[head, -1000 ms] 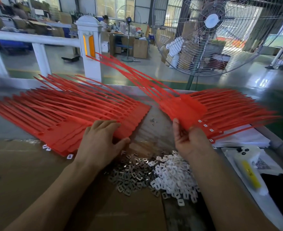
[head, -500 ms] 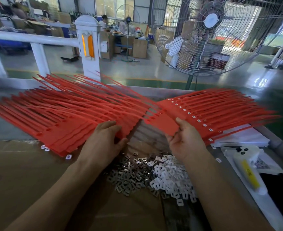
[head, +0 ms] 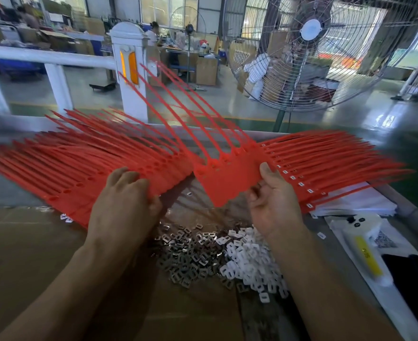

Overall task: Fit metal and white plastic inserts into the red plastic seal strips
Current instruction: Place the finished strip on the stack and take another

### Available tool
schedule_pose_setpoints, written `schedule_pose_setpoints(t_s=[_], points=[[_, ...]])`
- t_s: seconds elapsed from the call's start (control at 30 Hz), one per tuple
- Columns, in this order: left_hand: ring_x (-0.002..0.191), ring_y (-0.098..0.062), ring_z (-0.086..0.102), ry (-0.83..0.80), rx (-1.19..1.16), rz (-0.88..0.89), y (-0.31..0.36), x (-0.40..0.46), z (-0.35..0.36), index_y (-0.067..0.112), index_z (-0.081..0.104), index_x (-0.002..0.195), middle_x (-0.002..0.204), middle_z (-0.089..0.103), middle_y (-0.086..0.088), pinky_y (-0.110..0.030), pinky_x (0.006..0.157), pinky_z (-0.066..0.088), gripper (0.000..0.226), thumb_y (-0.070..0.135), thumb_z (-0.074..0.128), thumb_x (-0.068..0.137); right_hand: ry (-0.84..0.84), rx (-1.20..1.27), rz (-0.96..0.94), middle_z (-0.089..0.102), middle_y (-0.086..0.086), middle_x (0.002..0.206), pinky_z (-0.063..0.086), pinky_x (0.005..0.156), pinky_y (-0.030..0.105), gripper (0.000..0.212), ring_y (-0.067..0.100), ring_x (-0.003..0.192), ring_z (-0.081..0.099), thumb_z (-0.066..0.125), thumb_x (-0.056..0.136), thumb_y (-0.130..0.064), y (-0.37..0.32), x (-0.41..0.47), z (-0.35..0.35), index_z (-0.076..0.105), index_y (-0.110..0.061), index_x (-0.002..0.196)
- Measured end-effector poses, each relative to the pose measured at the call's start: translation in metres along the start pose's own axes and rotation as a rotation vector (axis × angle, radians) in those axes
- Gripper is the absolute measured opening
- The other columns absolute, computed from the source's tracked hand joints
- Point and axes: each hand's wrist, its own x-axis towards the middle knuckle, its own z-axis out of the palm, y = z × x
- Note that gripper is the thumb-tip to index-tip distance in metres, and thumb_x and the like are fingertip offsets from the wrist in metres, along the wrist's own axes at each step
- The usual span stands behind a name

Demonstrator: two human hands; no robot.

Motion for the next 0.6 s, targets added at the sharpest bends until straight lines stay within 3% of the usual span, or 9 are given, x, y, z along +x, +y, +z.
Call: schedule_pose_setpoints(t_s=[0.13, 0.33, 0.4, 0.47, 0.53, 0.6], points=[[0.116, -0.038, 0.051, 0.045, 0.010, 0.009, -0.001, -0.002, -0.006, 0.007, 0.068, 0.077, 0.097, 0.068, -0.013, -0.042, 0.107, 0.037, 0.017, 0.022, 0.068, 0.086, -0.033, 0.088, -0.058, 0.067, -0.005, 0.079, 0.036, 0.043, 0.018, 0.011, 0.007, 0.058, 0.053, 0.058, 0.100, -0.011, -0.005, -0.002, 0.000, 0.060, -0.022, 0.100], [0.104, -0.033, 0.055, -0.102, 0.118, -0.130, -0.005, -0.005, -0.014, 0.016, 0.070, 0.081, 0.097, 0.070, -0.008, -0.043, 0.091, 0.046, 0.026, 0.039, 0.061, 0.086, 0.083, 0.072, -0.037, 0.056, -0.007, 0.059, 0.040, 0.040, 0.019, 0.015, 0.006, 0.046, 0.050, 0.056, 0.104, -0.010, -0.003, -0.001, -0.001, 0.057, -0.019, 0.093], [0.104, -0.032, 0.055, -0.132, 0.222, -0.159, -0.007, -0.006, -0.015, 0.019, 0.071, 0.082, 0.098, 0.069, -0.004, -0.042, 0.089, 0.042, 0.035, 0.051, 0.058, 0.086, 0.089, 0.054, 0.025, 0.066, -0.005, 0.063, 0.045, 0.041, 0.019, 0.012, 0.005, 0.047, 0.059, 0.057, 0.104, -0.011, 0.003, -0.002, 0.000, 0.061, -0.018, 0.095], [0.108, -0.032, 0.054, -0.049, 0.226, -0.110, -0.007, -0.005, -0.013, 0.024, 0.074, 0.087, 0.103, 0.070, -0.002, -0.043, 0.090, 0.033, 0.038, 0.059, 0.059, 0.089, 0.081, 0.044, 0.096, 0.073, -0.001, 0.073, 0.049, 0.042, 0.019, 0.010, 0.007, 0.051, 0.065, 0.058, 0.104, -0.010, 0.010, -0.005, 0.003, 0.066, -0.015, 0.099], [0.101, -0.032, 0.060, 0.039, -0.126, -0.058, -0.001, -0.006, -0.011, 0.026, 0.074, 0.092, 0.097, 0.072, 0.001, -0.045, 0.086, 0.041, 0.039, 0.060, 0.055, 0.095, 0.087, 0.031, 0.148, 0.077, 0.003, 0.078, 0.052, 0.044, 0.020, 0.009, 0.011, 0.056, 0.070, 0.059, 0.103, -0.008, 0.019, -0.008, 0.006, 0.068, -0.009, 0.103], [0.076, -0.029, 0.069, -0.089, -0.754, -0.140, 0.014, -0.008, -0.013, 0.025, 0.071, 0.093, 0.079, 0.074, -0.001, -0.046, 0.066, 0.056, 0.054, 0.073, 0.045, 0.095, 0.069, 0.049, 0.174, 0.079, 0.004, 0.079, 0.055, 0.046, 0.023, 0.011, 0.015, 0.060, 0.074, 0.057, 0.104, -0.006, 0.026, -0.011, 0.009, 0.068, -0.008, 0.103]])
